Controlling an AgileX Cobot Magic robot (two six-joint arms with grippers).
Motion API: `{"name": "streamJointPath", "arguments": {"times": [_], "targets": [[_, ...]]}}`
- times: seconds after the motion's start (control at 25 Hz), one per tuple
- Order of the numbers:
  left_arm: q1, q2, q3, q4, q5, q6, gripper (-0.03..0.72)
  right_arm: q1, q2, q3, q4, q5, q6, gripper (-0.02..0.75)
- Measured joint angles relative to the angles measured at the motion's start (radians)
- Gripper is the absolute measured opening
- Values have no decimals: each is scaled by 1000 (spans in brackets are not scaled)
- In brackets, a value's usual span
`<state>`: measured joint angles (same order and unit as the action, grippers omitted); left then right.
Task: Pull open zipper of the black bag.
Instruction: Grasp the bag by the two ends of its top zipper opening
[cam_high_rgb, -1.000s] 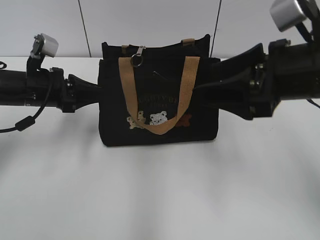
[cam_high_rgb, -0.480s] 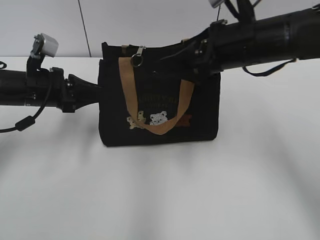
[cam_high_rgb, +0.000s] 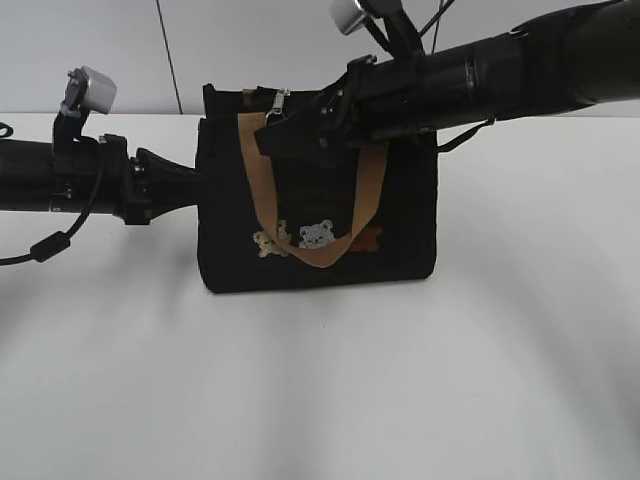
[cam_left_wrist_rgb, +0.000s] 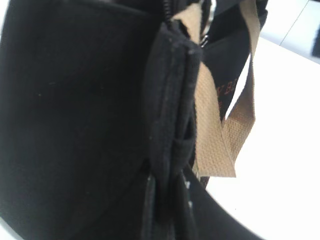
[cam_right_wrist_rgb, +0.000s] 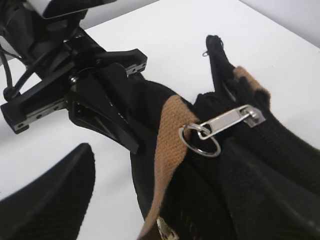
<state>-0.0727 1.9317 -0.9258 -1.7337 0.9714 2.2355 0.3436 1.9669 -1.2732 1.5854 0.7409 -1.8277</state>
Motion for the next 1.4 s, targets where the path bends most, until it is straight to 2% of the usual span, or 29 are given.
{"name": "streamJointPath", "arguments": {"times": [0.28, 0.64, 1.4], "targets": [[0, 0, 0, -1, -3, 0, 48, 2, 38, -14, 35, -1, 12, 587], [0, 0, 0, 0, -6, 0, 48, 2, 65, -16, 88, -1, -18, 491], [0, 1, 0, 0, -9, 0, 46, 3, 110, -19, 186, 18, -52, 485]]}}
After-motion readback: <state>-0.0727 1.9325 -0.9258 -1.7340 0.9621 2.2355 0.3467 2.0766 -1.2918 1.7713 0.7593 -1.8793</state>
